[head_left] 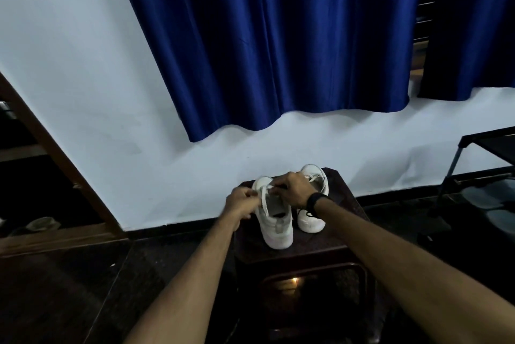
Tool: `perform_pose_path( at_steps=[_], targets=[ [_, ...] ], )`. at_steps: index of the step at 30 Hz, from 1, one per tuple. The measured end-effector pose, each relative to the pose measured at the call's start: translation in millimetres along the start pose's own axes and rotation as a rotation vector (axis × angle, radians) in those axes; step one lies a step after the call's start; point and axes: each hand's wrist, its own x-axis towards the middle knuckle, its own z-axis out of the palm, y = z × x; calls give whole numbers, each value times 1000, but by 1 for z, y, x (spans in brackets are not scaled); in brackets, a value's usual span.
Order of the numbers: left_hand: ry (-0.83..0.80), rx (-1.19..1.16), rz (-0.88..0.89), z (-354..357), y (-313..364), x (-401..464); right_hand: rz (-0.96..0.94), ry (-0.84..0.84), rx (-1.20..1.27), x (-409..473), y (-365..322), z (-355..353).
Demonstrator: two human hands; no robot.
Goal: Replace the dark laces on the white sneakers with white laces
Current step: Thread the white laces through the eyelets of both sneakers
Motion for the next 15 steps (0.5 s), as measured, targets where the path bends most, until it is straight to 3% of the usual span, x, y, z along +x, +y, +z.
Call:
perform_pose_path(
  at_steps=[3,7,11,15],
  targets=[
    [-88,48,-35,10,-6,-8,-105,-105,-151,1,-4,-6],
    [-114,-188,-110,10,-9,-7,-215,-353,-472,-1,-12,-9],
    [-100,-242,-122,10,-7,-7,-284,-430,-835,1,-29,0],
    [-92,-209,-108,9,-8,-7,-223,-507,-946,11,-41,22]
  ],
)
